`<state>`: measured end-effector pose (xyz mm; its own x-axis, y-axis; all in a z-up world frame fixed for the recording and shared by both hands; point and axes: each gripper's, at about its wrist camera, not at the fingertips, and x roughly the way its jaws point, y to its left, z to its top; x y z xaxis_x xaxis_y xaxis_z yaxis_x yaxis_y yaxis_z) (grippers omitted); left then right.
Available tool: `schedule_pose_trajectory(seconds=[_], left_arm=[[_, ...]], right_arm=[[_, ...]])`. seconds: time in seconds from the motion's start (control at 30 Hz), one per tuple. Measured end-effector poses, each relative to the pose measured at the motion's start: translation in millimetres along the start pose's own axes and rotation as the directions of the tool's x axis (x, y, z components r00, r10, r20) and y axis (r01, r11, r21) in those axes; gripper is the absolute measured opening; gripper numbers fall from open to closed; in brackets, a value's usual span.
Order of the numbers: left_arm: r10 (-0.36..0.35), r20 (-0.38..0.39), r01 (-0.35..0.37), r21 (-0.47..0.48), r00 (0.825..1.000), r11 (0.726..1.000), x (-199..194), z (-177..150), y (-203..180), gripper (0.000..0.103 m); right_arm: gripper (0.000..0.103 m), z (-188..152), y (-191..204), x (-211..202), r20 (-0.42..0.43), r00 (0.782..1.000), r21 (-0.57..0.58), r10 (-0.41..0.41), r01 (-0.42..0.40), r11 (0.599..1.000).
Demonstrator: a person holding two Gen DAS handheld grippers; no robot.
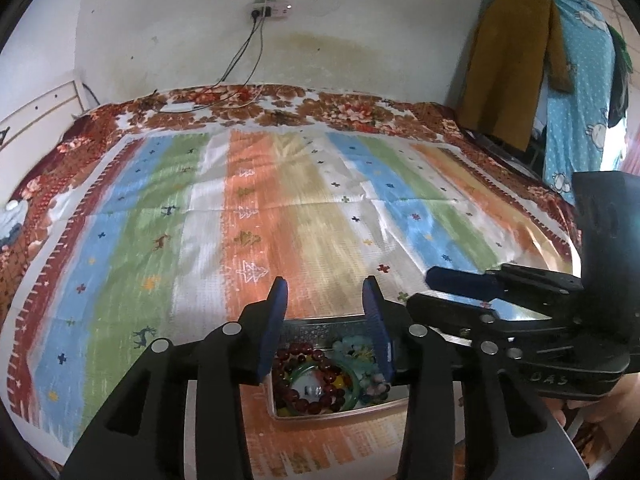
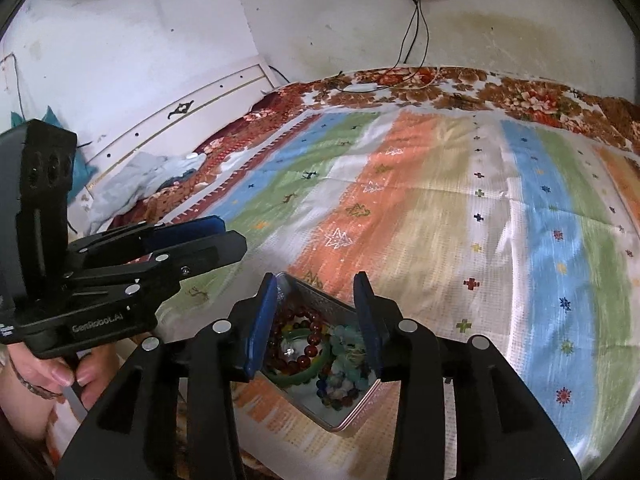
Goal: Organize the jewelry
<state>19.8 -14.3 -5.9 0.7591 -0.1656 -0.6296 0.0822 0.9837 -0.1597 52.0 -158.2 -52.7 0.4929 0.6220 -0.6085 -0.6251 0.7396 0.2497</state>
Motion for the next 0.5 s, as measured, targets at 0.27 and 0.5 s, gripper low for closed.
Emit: schedule_pose_trajectory(seconds=[0.27, 0.5], left_arm=[[0.039, -0.029, -0.040, -0.065, 0.999, 0.997, -2.1, -2.5, 11.9, 0.055], [0.026, -0.023, -0.027, -0.052, 0.999, 0.998, -17.1, -12.0, 6.6, 0.076]], right_arm=[[0.057, -2.0, -7.1, -15.5, 0.044, 0.999, 0.037, -0.018, 0.016, 0.999], [0.070, -6.8, -8.0, -25.1, 0.056, 0.997, 0.024, -0.052, 0.050, 0.998]])
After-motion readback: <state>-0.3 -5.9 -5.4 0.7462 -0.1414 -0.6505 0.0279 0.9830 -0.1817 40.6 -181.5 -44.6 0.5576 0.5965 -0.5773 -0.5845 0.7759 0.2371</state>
